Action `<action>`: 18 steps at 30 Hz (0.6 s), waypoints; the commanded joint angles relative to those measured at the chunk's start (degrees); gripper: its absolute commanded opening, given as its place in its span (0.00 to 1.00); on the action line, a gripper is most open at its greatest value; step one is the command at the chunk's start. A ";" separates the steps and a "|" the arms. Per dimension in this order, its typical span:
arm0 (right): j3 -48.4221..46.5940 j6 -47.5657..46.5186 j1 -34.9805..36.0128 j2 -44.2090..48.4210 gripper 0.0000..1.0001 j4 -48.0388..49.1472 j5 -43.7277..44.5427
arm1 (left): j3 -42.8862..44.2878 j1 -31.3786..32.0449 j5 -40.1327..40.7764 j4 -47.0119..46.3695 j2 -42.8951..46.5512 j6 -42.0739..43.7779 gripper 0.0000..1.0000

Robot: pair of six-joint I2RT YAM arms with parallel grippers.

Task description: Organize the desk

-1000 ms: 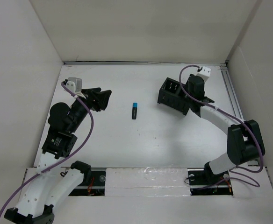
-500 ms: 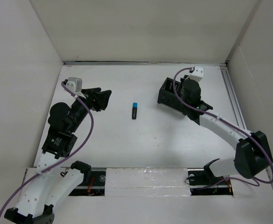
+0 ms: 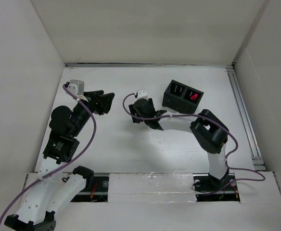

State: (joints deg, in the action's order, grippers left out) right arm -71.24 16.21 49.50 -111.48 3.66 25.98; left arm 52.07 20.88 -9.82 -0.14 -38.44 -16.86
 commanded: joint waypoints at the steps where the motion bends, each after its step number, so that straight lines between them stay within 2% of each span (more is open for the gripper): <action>1: -7.22 -0.30 -0.19 -3.10 0.82 -2.78 0.74 | -0.04 -0.14 -0.46 -2.67 1.08 -0.19 0.51; 4: -11.53 0.84 -0.72 -7.41 0.81 -6.03 -0.66 | 0.13 -0.14 -0.46 -2.41 0.82 -0.19 0.51; 6: -13.30 1.80 -1.24 -9.79 0.71 -7.86 0.03 | -0.04 -0.14 -1.16 -2.76 1.17 -0.45 0.51; 9: -13.48 2.60 -1.77 -11.21 0.65 -7.62 -0.93 | 0.04 -0.14 -0.90 -2.58 1.26 -0.36 0.51; 14: -13.75 2.87 -1.77 -12.01 0.40 -7.53 -1.28 | 0.04 -0.14 -1.16 -2.76 1.35 -0.45 0.51; 15: -13.75 2.87 -1.77 -12.01 0.33 -7.62 -2.06 | 0.04 -0.14 -1.16 -2.67 1.35 -0.45 0.51; 16: -13.57 3.04 -1.77 -11.83 0.20 -7.70 -2.33 | 0.04 -0.14 -1.16 -2.76 1.43 -0.45 0.51; 18: -11.57 3.22 -1.77 -9.47 0.13 -7.53 -2.34 | -0.13 -0.14 -0.99 -2.85 1.43 -0.36 0.51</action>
State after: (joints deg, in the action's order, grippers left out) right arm -83.42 19.05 47.92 -123.02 -2.61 24.56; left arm 52.07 20.88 -10.15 -0.19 -37.65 -17.02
